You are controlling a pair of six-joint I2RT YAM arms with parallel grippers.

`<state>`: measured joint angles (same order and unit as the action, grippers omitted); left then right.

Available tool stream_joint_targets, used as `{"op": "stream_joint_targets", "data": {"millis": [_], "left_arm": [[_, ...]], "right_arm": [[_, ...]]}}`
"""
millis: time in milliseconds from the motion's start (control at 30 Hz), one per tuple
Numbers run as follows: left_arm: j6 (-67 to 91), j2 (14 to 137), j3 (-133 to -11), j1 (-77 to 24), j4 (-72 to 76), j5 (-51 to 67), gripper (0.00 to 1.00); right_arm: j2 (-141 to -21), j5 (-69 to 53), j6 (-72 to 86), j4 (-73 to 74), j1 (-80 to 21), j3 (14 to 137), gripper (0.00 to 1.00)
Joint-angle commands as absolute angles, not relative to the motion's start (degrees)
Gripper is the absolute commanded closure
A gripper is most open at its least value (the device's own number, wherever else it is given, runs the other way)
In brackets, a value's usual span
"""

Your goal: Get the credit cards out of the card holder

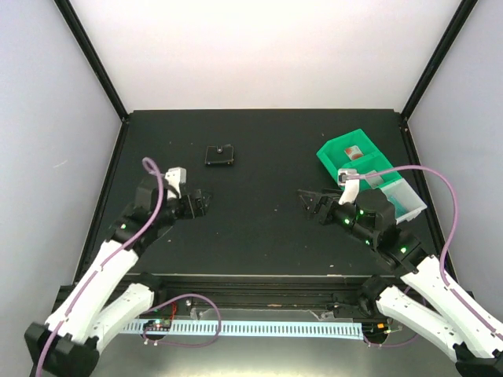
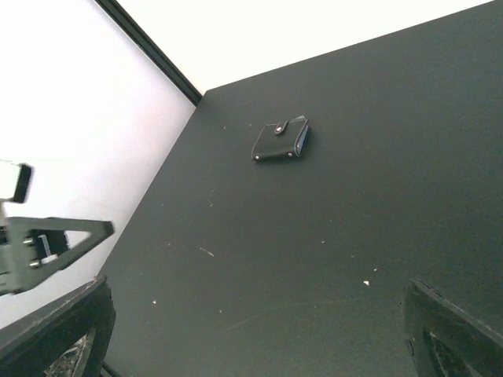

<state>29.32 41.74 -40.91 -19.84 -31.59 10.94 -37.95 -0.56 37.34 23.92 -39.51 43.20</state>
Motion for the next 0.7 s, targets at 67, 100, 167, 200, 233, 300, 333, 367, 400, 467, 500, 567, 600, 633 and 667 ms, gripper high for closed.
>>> {"op": "stream_joint_targets", "data": {"millis": [67,100,167,200,233,300,333,367,400,467,500,567,600,633,667], "left_arm": [[30.4,58.6,-46.9,-17.7,-25.9,10.2,0.24],[30.7,61.7,-48.1,-17.1,-25.0,11.0,0.28],[31.0,67.7,-50.7,-16.1,-23.0,11.9,0.35],[31.3,70.8,-52.2,-15.4,-22.3,12.1,0.39],[31.8,73.9,-53.9,-14.6,-21.7,12.4,0.44],[32.6,80.2,-57.0,-12.6,-19.5,15.0,0.6],[33.3,82.9,-58.5,-11.7,-18.2,15.4,0.64],[33.6,85.4,-60.0,-10.9,-16.9,15.5,0.65],[33.8,87.6,-61.3,-10.2,-15.6,15.4,0.65],[33.9,92.3,-64.2,-8.7,-13.5,15.3,0.62],[33.8,94.5,-65.7,-8.1,-12.5,15.3,0.58],[33.5,98.8,-68.2,-7.0,-11.2,15.9,0.56],[33.3,101.0,-69.8,-6.5,-10.6,16.7,0.56],[33.2,102.8,-70.9,-6.1,-10.4,17.2,0.56],[33.0,105.0,-71.7,-5.5,-9.9,17.6,0.56]], "right_arm": [[-36.2,-3.3,35.0,20.6,-40.0,42.2,0.0],[-36.0,-3.9,34.8,20.6,-39.9,42.4,0.0],[-35.4,-4.7,34.8,20.6,-39.9,42.8,0.0],[-35.1,-4.8,35.0,20.6,-40.0,42.7,0.0],[-34.8,-4.6,35.2,20.6,-40.0,42.7,0.0],[-34.4,-4.6,35.5,20.7,-40.0,42.5,0.0],[-34.2,-4.6,35.6,20.9,-40.0,42.7,0.0],[-34.1,-4.5,35.6,21.3,-40.0,42.9,0.0],[-33.9,-4.4,35.6,21.7,-40.0,43.2,0.0],[-33.6,-4.1,35.4,22.8,-40.0,43.8,0.0],[-33.4,-3.9,35.2,23.4,-39.9,44.2,0.0],[-32.7,-3.4,34.9,24.4,-40.0,44.9,0.0],[-32.4,-3.1,34.8,25.0,-40.0,45.2,0.0],[-32.0,-2.6,34.7,25.5,-40.0,45.3,0.0],[-31.6,-2.1,34.7,25.8,-40.0,45.4,0.0]]}}
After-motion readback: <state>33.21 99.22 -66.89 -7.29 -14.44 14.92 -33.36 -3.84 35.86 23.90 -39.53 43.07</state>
